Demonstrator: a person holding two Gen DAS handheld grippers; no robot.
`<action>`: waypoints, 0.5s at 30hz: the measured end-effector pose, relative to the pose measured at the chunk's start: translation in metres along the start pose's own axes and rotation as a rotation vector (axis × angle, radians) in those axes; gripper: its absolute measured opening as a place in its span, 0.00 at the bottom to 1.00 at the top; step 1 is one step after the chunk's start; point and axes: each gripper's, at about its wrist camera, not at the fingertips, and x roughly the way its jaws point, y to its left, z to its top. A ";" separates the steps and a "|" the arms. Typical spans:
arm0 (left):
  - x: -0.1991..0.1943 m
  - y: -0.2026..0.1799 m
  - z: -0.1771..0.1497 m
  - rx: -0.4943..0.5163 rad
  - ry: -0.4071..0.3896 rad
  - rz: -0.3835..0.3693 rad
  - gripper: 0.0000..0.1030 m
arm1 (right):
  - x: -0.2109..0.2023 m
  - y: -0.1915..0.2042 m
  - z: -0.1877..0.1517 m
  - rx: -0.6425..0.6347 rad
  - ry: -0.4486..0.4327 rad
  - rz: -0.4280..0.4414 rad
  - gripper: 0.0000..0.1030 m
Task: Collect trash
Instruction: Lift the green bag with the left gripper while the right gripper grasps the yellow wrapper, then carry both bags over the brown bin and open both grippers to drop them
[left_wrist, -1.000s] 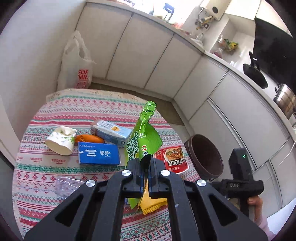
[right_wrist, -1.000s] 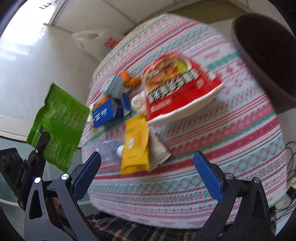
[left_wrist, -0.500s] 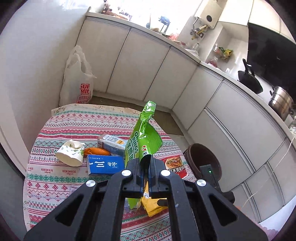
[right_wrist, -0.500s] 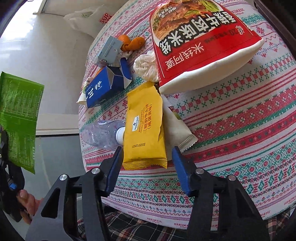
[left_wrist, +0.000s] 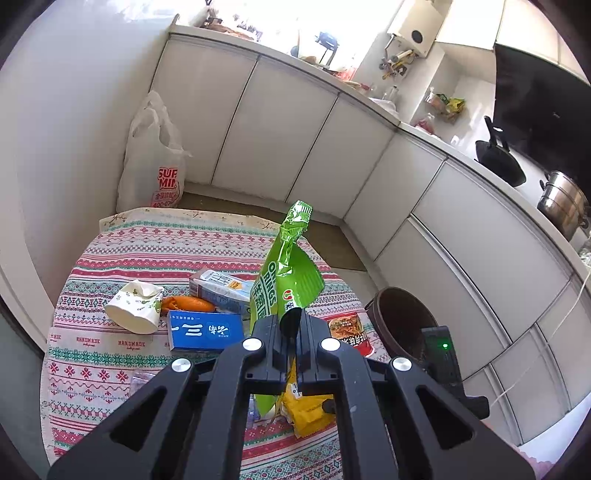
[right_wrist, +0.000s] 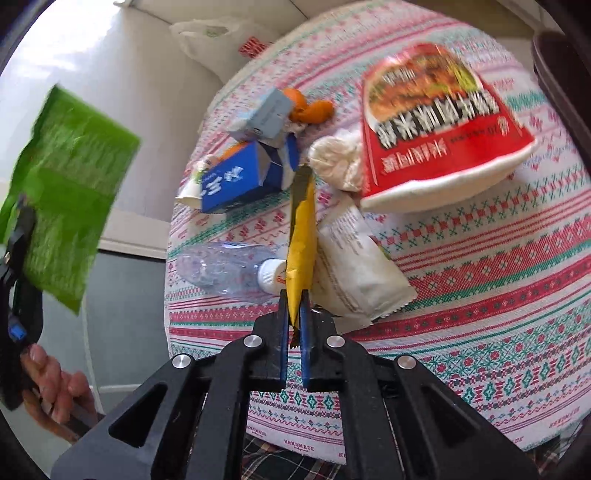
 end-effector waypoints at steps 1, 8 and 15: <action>0.001 -0.001 0.000 -0.003 -0.002 -0.001 0.02 | -0.006 0.002 0.000 -0.012 -0.021 -0.004 0.04; 0.011 -0.012 0.002 -0.008 -0.026 -0.007 0.02 | -0.067 -0.008 0.010 -0.034 -0.236 -0.079 0.04; 0.040 -0.057 0.013 0.030 -0.049 -0.076 0.02 | -0.153 -0.042 0.023 -0.049 -0.547 -0.347 0.04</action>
